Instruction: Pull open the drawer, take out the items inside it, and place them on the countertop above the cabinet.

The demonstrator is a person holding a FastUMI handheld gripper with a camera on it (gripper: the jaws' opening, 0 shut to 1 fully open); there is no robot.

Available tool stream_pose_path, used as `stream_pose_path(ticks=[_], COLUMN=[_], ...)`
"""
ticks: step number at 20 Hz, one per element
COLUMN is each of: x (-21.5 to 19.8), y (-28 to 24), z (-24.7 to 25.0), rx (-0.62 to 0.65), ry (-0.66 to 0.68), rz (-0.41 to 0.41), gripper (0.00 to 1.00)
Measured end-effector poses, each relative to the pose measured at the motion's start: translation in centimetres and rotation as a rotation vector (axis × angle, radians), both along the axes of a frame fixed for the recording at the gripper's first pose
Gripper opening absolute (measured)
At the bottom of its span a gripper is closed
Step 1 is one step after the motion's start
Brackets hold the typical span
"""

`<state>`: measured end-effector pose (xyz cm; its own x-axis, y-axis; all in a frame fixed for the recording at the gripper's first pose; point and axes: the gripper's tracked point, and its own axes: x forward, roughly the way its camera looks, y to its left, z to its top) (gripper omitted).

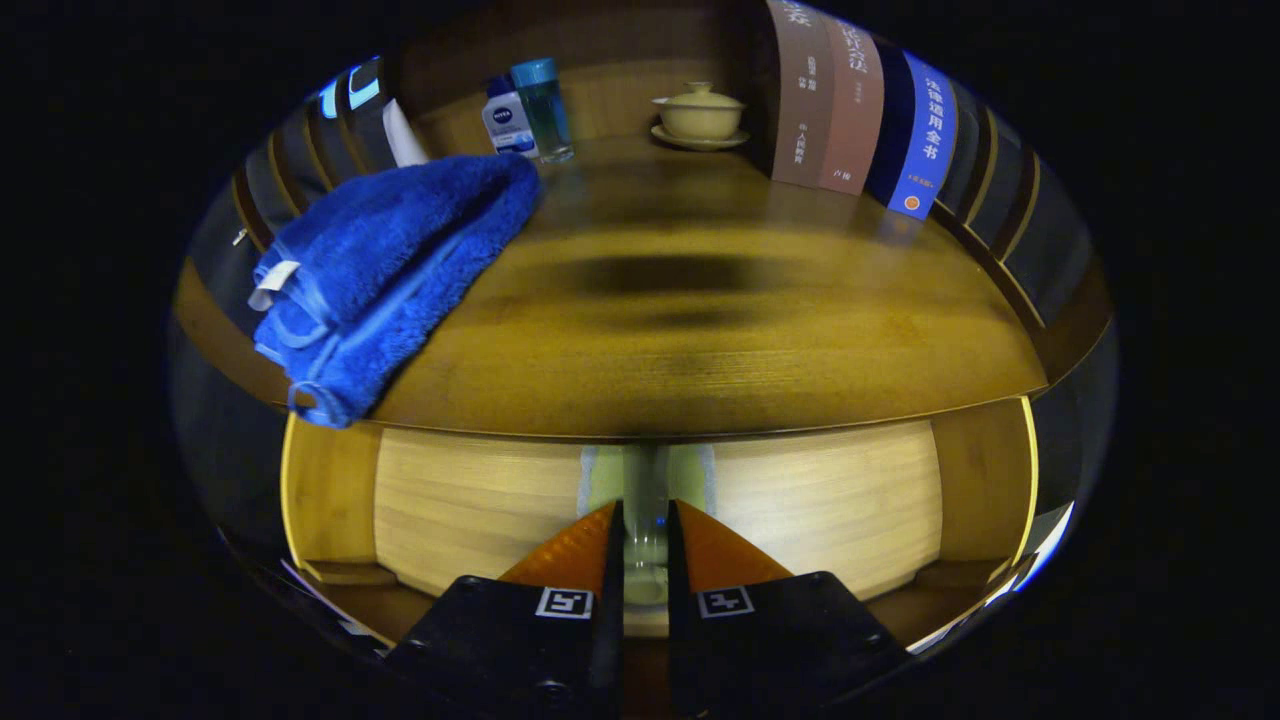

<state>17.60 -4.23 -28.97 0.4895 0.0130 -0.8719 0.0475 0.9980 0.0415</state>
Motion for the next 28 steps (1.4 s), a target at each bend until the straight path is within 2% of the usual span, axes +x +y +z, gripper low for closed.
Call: stream_pose_path(ticks=[4,12,15,18,24,28], x=[-1.8,-2.1,0.0,4.3,11.1,13.2], y=[1.1,-0.4,-0.5,-0.8,-0.5,-0.9], z=[4.2,10.6,12.3,12.3,10.4,9.2], rx=[0.078,0.085,0.076,0.038,-0.021,-0.075], ry=[0.001,-0.045,-0.096,-0.147,-0.152,-0.137], rz=[0.015,0.012,0.011,0.025,0.042,0.046], gripper=[0.23,0.23,0.23,0.23,0.23,0.23])
